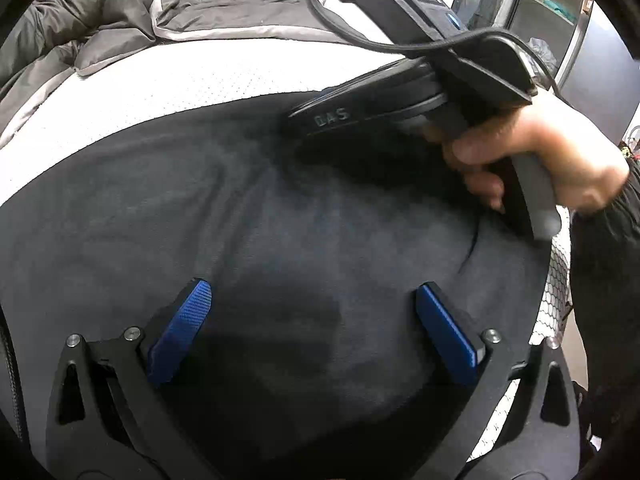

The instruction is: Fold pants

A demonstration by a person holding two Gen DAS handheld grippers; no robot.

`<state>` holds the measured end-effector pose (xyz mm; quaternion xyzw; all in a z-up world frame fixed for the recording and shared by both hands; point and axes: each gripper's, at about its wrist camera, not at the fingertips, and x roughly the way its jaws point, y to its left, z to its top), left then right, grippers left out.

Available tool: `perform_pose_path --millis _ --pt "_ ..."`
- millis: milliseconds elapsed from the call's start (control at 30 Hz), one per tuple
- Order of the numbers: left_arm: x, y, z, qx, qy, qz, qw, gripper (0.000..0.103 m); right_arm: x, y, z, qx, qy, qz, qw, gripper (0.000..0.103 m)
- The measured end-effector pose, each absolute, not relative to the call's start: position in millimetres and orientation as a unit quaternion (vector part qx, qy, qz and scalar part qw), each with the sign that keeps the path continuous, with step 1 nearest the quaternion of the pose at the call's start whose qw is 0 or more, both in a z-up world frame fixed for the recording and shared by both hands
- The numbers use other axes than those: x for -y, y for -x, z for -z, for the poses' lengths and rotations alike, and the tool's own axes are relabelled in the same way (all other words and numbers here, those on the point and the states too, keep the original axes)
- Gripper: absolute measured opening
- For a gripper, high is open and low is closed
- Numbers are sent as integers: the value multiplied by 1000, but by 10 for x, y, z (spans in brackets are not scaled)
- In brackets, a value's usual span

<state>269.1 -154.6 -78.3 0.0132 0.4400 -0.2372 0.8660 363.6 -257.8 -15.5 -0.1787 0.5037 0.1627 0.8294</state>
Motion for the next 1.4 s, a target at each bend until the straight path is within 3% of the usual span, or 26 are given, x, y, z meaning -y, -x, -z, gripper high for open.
perform_pose_path --millis 167,333,400,467,567,700,867,933,1100,1267,1400 --pt "1528 -2701 773 -438 -13 245 865 102 3284 -3710 -6 -476 275 30 835 47" --pt "1533 -2685 759 -436 -13 239 867 102 4074 -3067 -427 -464 136 24 875 48" --pt "1541 -2665 760 -435 -16 234 869 102 4115 -2640 -459 -455 89 -21 886 51" --pt "1538 -2618 759 -432 -20 229 872 102 4097 -2369 -314 -452 69 -64 887 61" --pt "1504 -2558 732 -431 -26 209 877 101 3997 -2067 -53 -450 147 -44 880 62" --pt "1402 -2330 587 -410 -22 225 884 101 3903 -1970 -271 -420 122 -8 899 63" --pt "1534 -2106 727 -421 -89 224 874 102 3501 -1800 -128 -423 147 -124 886 65" --pt "1376 -2029 703 -422 -79 217 877 102 3545 -1840 21 -431 179 -85 880 71" --pt "644 -1791 652 -413 -55 140 898 102 4065 -1839 -121 -415 140 38 898 72" --pt "45 -1844 639 -414 -20 60 908 100 3620 -1559 -262 -390 108 -63 912 72" --pt "-354 -1818 709 -439 -10 30 898 96 3144 -1674 -37 -414 130 -129 892 72"
